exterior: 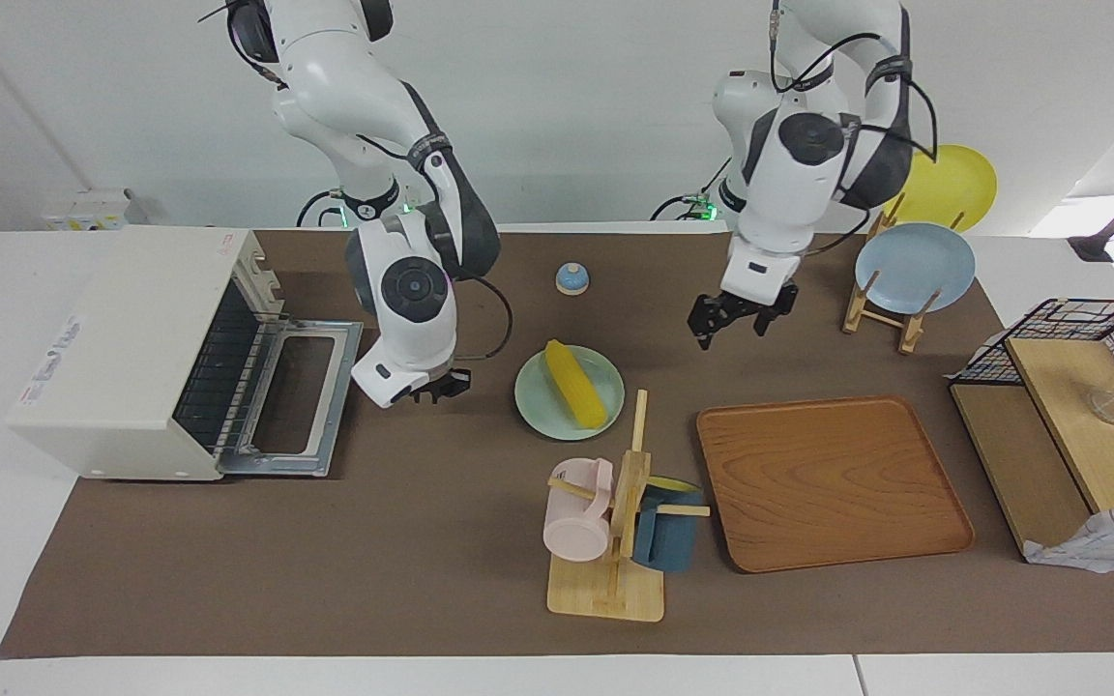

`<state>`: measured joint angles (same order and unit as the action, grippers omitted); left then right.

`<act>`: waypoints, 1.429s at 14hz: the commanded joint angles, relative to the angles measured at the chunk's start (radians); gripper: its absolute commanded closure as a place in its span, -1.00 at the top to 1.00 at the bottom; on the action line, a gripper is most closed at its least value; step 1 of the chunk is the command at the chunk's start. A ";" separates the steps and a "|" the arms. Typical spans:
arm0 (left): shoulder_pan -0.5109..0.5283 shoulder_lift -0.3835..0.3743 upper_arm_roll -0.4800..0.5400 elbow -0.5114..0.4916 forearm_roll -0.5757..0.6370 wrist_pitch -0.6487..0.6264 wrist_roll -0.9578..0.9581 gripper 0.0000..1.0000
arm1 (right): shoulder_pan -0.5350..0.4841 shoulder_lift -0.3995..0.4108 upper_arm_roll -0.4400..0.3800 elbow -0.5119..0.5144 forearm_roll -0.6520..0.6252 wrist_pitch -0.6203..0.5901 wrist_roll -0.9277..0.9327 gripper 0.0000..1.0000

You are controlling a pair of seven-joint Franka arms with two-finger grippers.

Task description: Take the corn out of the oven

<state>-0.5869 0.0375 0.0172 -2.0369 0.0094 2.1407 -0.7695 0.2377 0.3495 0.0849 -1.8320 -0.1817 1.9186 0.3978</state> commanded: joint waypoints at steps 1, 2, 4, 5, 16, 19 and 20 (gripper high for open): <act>-0.100 0.100 0.018 0.073 0.003 0.056 -0.138 1.00 | -0.061 -0.082 0.013 -0.166 -0.096 0.082 -0.049 -0.94; -0.120 0.140 0.017 0.099 0.003 0.064 -0.178 1.00 | -0.079 -0.084 0.013 -0.191 -0.100 0.106 -0.054 -0.94; -0.183 0.218 0.018 0.135 0.003 0.126 -0.316 1.00 | -0.104 -0.080 0.013 -0.219 -0.122 0.137 -0.054 -0.95; -0.212 0.261 0.020 0.155 0.004 0.142 -0.353 1.00 | -0.104 -0.079 0.013 -0.233 -0.131 0.148 -0.056 -0.94; -0.193 0.384 0.030 0.294 0.119 0.018 -0.298 -1.00 | -0.221 -0.158 0.013 0.000 -0.242 -0.190 -0.512 -0.95; -0.021 0.355 0.026 0.276 0.063 -0.013 0.035 -1.00 | -0.287 -0.194 0.013 0.002 -0.234 -0.204 -0.595 -0.95; 0.037 0.360 0.027 0.276 0.055 -0.007 0.126 -1.00 | -0.296 -0.202 0.015 0.002 -0.234 -0.211 -0.608 -0.93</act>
<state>-0.6456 0.4132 0.0510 -1.7495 0.0907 2.1522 -0.8078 -0.0188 0.1281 0.0975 -1.8245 -0.3982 1.6807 -0.1723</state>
